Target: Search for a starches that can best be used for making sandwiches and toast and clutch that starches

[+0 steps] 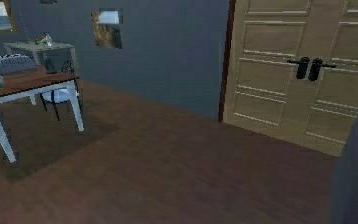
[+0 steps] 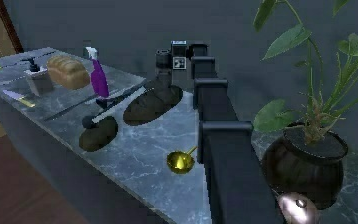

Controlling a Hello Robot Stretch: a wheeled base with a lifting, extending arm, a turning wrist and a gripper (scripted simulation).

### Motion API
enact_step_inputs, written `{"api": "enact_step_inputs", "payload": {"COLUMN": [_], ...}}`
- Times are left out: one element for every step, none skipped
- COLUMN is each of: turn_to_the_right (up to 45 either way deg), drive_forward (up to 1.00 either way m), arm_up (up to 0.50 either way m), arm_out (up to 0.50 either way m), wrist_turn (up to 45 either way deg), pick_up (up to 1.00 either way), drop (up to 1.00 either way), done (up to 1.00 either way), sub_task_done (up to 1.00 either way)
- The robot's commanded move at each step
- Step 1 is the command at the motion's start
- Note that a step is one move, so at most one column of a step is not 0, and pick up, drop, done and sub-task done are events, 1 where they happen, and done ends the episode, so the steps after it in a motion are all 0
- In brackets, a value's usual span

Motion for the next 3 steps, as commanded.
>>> {"api": "enact_step_inputs", "payload": {"turn_to_the_right": [0.0, 0.0, 0.0], "drive_forward": [0.0, 0.0, 0.0], "arm_up": [0.0, 0.0, -0.12], "arm_out": [0.0, 0.0, 0.0], "wrist_turn": [45.0, 12.0, 0.0], "pick_up": [0.0, 0.0, 0.0], "drop": [0.0, 0.0, 0.0], "done": [0.0, 0.0, 0.0], "sub_task_done": [0.0, 0.0, 0.0]}}
